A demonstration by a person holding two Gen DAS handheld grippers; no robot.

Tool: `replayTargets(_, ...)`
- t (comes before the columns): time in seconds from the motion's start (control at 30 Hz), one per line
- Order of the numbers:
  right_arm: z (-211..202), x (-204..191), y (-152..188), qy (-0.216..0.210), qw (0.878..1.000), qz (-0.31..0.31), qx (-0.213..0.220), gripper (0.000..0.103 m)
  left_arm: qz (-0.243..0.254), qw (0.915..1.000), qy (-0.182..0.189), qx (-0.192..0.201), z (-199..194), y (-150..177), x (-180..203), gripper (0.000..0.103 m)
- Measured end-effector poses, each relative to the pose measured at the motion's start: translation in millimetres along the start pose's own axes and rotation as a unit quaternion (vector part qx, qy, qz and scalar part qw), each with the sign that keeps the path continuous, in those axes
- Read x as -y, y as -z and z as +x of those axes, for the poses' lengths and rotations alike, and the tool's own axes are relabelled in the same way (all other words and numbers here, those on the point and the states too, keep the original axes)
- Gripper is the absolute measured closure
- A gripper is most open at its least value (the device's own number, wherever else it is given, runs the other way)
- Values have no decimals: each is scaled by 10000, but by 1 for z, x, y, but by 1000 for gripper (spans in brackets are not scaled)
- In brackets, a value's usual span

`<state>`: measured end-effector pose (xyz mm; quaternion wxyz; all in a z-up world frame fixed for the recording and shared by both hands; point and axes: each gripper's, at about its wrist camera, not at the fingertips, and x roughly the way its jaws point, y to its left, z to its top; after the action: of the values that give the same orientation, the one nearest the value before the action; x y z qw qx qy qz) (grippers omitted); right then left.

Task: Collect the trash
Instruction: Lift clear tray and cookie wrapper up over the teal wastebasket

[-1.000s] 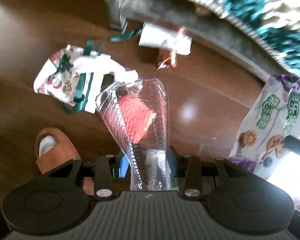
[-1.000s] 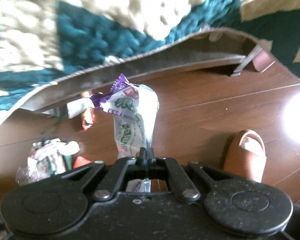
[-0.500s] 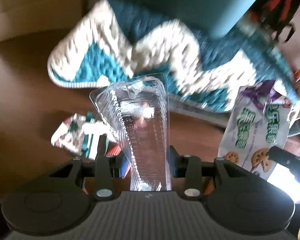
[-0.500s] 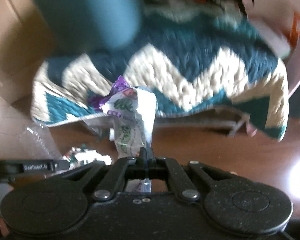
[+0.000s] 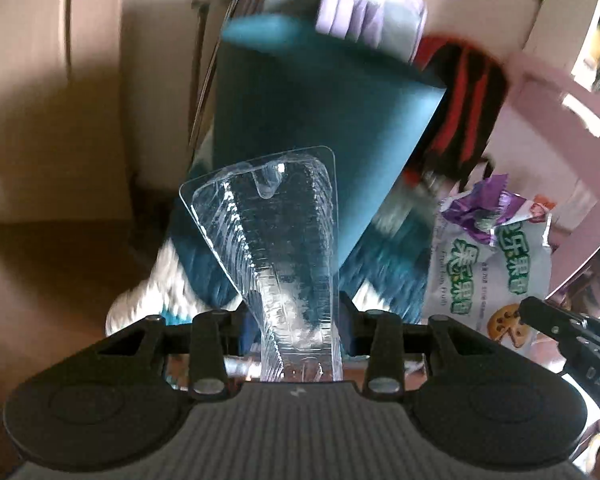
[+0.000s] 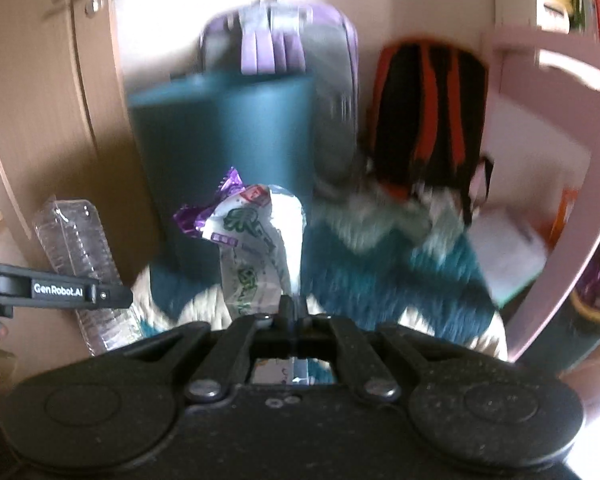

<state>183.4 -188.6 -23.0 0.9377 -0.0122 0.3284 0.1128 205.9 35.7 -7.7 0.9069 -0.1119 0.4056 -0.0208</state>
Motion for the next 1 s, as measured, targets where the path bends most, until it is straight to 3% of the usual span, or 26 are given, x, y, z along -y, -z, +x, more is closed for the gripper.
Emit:
replayTargets(0.47,-34,-13,-155,-21,9909,-197,1333,103,587,9896,126,1306,-81,-149,35,64)
replayTargets(0.57,-32,-16,-170,-48,9895,-208,1430,103,670,9865,85,1494,-85,-176,40,64)
replayTargets(0.8,1,-24,-210,-90,9892,-208,1449,103,750,9846,-63,1579,-57,-214,44,64)
replayTargets(1.0,49,-29,-230,-194,9945,-200,1005,103,777,9898,-125,1189,-11,-235,34,64)
